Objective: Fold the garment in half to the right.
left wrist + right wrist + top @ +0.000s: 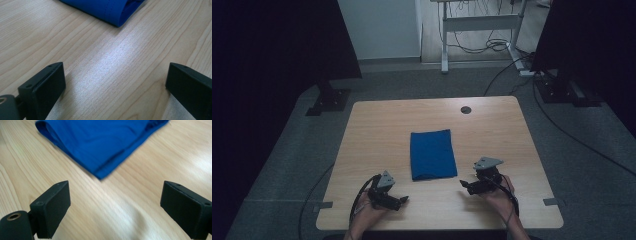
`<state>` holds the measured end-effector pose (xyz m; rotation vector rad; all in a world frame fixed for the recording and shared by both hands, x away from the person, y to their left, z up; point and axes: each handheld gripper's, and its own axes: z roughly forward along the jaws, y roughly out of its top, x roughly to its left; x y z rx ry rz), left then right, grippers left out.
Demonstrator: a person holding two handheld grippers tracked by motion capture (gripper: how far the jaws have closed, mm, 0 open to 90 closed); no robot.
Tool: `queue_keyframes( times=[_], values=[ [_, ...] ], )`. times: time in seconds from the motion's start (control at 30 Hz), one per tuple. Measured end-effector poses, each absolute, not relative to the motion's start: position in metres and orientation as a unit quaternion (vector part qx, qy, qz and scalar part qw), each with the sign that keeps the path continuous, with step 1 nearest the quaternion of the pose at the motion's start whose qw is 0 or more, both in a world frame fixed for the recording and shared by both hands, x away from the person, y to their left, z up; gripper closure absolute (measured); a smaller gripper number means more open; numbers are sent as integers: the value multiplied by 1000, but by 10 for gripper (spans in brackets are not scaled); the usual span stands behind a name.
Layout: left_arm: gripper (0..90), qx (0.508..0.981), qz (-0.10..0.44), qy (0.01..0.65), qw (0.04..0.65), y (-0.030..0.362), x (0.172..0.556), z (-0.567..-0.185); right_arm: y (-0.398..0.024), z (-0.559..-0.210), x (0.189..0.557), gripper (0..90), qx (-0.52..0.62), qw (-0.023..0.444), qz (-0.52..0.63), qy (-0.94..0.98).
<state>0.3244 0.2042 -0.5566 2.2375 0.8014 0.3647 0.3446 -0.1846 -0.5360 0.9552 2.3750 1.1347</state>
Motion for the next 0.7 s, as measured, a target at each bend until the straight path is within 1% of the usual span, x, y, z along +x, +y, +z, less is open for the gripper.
queue_keyframes(
  times=[0.43, 0.57, 0.7],
  values=[
    [28, 868, 142, 311, 360, 204, 324, -557, -224, -557, 327, 92, 373, 172, 371, 833],
    [27, 868, 141, 311, 360, 204, 324, -557, -231, -563, 326, 86, 384, 164, 367, 831],
    [25, 868, 142, 312, 360, 204, 324, -557, -233, -563, 325, 85, 387, 167, 367, 829]
  ],
)
